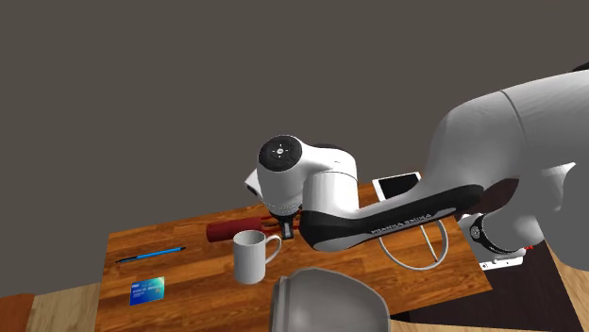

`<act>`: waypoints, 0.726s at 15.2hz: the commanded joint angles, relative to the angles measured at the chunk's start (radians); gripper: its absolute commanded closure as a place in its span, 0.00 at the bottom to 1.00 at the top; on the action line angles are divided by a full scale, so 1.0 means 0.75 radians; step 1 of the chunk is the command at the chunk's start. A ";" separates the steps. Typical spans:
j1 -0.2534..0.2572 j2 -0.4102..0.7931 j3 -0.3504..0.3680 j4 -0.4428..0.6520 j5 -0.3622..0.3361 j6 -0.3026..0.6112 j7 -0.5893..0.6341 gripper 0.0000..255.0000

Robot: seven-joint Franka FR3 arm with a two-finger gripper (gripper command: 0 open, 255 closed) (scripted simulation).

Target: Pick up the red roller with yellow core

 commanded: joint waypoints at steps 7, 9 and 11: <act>-0.001 -0.059 -0.001 0.069 -0.002 -0.127 0.004 1.00; -0.001 -0.071 -0.001 0.088 -0.003 -0.159 0.006 1.00; -0.001 -0.072 -0.001 0.090 -0.003 -0.161 0.006 1.00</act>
